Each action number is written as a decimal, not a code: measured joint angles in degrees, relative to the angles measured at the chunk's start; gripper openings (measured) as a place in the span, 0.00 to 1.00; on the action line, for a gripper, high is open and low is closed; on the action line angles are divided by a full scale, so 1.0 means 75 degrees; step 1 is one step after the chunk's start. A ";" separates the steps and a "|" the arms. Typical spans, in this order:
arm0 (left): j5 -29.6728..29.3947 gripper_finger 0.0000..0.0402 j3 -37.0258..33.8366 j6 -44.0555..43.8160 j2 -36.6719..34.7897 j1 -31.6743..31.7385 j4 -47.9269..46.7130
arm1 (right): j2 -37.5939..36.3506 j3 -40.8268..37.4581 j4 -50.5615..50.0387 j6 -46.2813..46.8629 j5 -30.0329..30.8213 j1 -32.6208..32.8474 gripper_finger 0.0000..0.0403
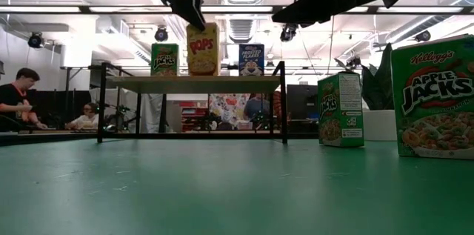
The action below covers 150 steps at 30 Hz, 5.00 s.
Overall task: Stack cereal on shelf
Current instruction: Put the right yellow cereal box on the shelf aligned with the other yellow cereal box, then put the top green cereal box on the shelf aligned with the other green cereal box
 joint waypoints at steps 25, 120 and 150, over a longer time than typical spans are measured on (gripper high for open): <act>-0.0073 0.42 0.0000 0.0044 0.0161 0.0174 0.0144 | 0.0006 0.0000 -0.0094 -0.0016 0.0001 0.0000 0.03; -0.3258 0.54 -0.6770 -0.5974 -0.5430 -0.3943 0.5231 | 0.0126 0.2844 -0.8902 0.8058 0.2396 0.0766 0.05; -0.3256 0.54 -0.6770 -0.5508 -0.5406 -0.3941 0.5379 | 0.1363 0.2675 -0.8787 0.9793 0.2604 0.0801 0.66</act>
